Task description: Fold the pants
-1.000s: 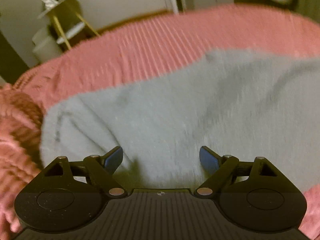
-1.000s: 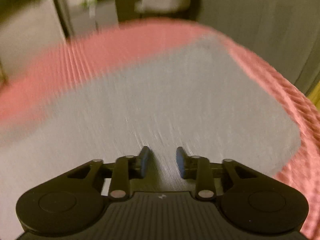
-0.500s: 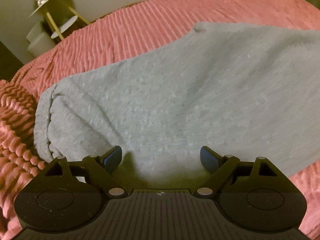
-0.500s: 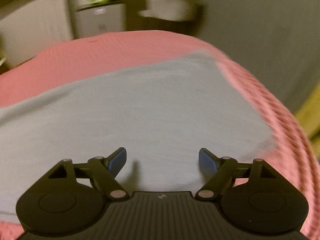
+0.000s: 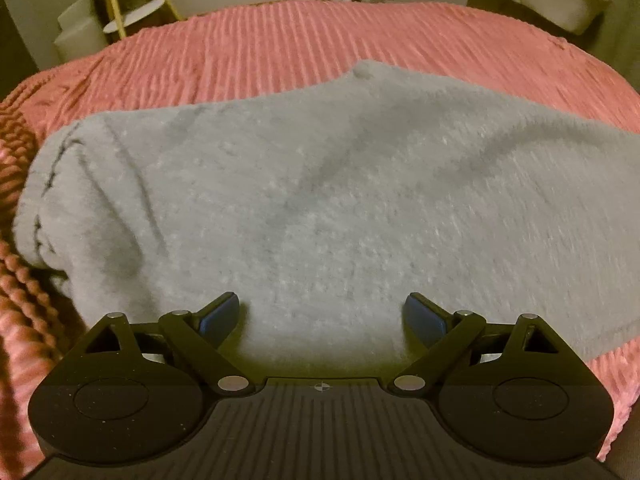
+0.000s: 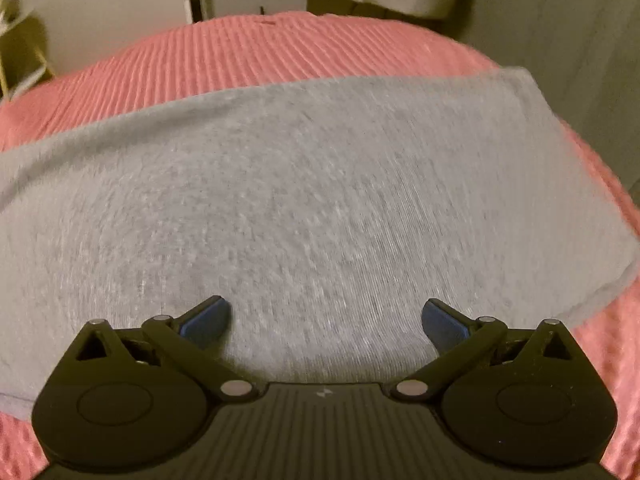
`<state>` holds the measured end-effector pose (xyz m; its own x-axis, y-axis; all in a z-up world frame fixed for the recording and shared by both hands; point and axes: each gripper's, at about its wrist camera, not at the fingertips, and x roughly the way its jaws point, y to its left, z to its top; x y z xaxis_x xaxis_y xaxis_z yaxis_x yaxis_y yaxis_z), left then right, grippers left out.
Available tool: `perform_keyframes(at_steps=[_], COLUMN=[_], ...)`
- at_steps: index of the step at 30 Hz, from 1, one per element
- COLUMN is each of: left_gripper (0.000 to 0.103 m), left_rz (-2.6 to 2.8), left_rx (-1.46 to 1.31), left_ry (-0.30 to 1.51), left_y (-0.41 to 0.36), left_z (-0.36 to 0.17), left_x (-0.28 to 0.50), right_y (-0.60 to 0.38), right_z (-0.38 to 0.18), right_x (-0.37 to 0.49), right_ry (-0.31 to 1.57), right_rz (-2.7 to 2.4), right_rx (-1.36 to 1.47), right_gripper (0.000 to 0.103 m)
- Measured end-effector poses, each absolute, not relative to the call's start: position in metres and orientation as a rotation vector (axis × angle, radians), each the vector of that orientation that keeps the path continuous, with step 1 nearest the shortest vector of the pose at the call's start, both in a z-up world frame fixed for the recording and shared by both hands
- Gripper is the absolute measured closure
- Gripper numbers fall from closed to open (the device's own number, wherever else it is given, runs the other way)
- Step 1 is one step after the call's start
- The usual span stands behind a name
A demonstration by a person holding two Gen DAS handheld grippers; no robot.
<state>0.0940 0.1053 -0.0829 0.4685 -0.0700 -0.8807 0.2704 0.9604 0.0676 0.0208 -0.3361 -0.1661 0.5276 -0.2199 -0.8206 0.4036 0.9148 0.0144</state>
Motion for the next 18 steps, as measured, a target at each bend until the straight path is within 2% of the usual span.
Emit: perform_keyframes(at_steps=[18], left_gripper=[0.009], left_rz=[-0.192], left_rx=[0.132], left_ry=[1.111], left_y=[0.120], left_z=[-0.089], left_x=[0.093], right_y=[-0.373], right_z=[-0.170], right_x=[-0.019], right_ry=[0.988], right_rz=[-0.406], right_rx=[0.177], right_gripper=[0.000])
